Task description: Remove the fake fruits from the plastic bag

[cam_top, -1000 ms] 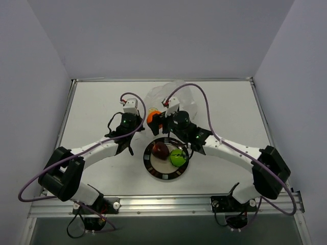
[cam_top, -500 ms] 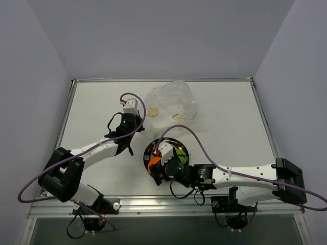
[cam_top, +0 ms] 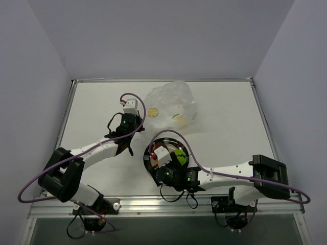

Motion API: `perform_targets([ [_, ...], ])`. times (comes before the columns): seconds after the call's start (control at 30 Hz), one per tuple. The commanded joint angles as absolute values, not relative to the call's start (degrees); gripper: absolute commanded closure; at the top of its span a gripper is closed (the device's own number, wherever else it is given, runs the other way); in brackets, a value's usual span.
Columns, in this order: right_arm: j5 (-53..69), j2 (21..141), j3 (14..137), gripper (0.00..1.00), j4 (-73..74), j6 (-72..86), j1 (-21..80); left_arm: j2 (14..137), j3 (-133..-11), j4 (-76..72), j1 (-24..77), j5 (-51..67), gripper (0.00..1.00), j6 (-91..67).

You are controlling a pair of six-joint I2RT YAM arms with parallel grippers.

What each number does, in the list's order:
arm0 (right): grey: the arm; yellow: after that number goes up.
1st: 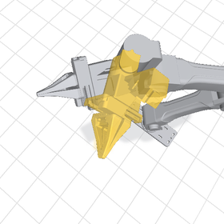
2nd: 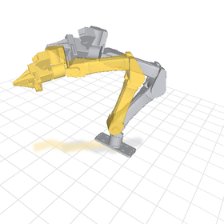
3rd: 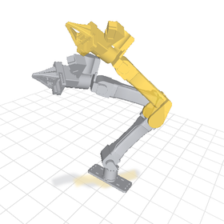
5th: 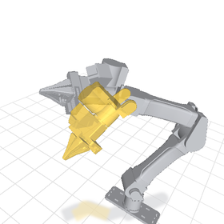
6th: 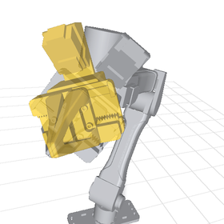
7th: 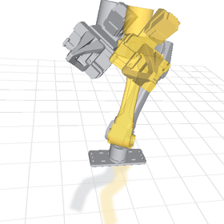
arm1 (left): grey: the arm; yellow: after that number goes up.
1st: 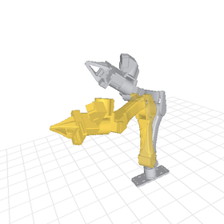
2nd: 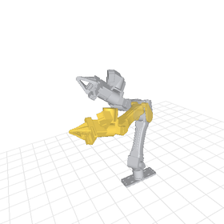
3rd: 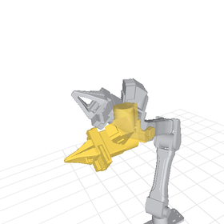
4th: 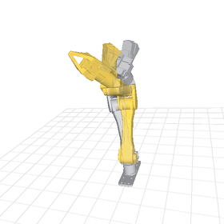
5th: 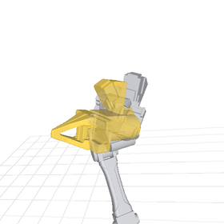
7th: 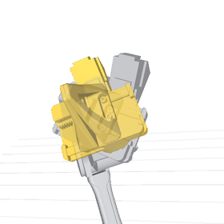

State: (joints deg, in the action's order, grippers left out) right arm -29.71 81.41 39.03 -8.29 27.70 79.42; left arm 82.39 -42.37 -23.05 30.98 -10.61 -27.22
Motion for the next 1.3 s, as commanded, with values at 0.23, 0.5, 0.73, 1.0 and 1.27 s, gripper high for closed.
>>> perform_targets([
  [0.23,-35.59,75.86,41.75,0.04,-7.74,27.69,81.82,86.65,-45.69,-26.81,29.62,-10.90,0.98,-29.79],
  [0.5,-38.67,64.28,42.10,0.19,-7.73,23.38,83.23,93.68,-55.10,-25.05,26.99,-11.43,0.98,-29.88],
  [0.73,-48.24,52.66,37.54,0.84,-7.82,22.06,82.97,106.58,-72.14,-21.89,22.33,-7.92,0.98,-29.18],
  [1.0,-50.01,46.84,32.87,0.81,-7.82,23.38,81.39,113.03,-85.51,-18.20,20.30,-3.43,0.86,-28.48],
  [1.27,-50.27,48.69,32.34,0.73,-8.79,24.17,79.98,104.34,-86.93,-13.90,17.49,1.85,0.03,-31.20],
])
